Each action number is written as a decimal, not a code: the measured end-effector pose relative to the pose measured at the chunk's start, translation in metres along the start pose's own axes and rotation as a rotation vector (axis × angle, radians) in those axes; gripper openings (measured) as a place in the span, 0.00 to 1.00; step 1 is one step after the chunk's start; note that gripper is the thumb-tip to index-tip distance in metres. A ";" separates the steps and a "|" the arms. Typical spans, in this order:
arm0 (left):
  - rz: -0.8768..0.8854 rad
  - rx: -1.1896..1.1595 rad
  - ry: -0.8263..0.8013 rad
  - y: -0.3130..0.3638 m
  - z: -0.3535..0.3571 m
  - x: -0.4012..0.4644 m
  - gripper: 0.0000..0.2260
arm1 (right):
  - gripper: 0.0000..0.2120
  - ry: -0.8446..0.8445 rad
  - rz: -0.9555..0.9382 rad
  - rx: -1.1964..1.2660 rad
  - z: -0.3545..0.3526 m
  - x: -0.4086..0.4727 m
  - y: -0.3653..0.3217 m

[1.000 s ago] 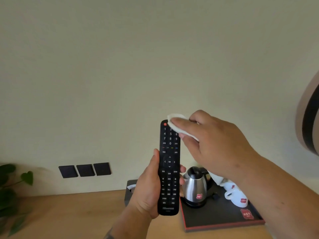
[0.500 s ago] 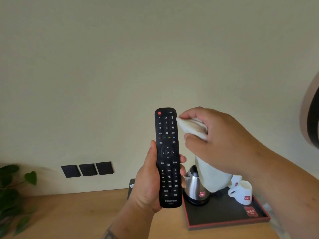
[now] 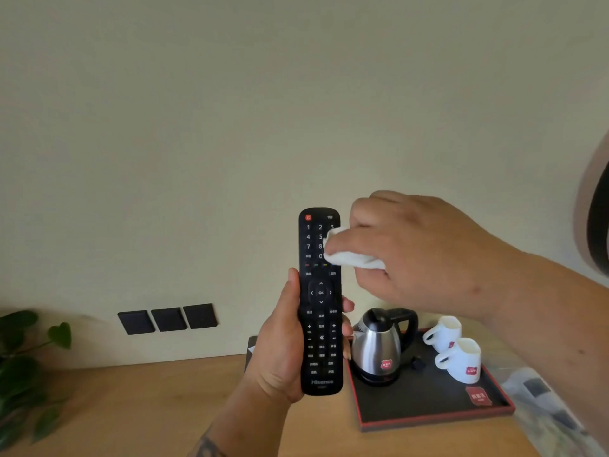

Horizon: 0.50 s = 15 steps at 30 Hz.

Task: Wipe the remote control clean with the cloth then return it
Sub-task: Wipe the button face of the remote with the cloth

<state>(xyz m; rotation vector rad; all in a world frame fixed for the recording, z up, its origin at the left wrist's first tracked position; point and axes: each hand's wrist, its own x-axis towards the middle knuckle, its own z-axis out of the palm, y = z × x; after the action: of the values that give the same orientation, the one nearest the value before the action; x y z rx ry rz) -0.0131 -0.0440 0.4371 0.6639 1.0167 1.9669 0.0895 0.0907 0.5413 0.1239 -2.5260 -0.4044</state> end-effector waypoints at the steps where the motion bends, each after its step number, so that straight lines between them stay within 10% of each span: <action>1: 0.002 0.008 0.006 -0.001 0.000 0.000 0.27 | 0.17 -0.021 -0.005 0.010 0.002 -0.001 -0.001; 15: 0.002 0.016 -0.005 -0.008 0.000 0.006 0.27 | 0.18 0.143 0.107 0.092 0.015 -0.006 -0.004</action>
<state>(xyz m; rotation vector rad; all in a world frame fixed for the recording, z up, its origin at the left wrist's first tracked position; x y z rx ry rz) -0.0125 -0.0361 0.4306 0.6789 1.0305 1.9596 0.0863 0.0918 0.5251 0.0505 -2.3976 -0.2287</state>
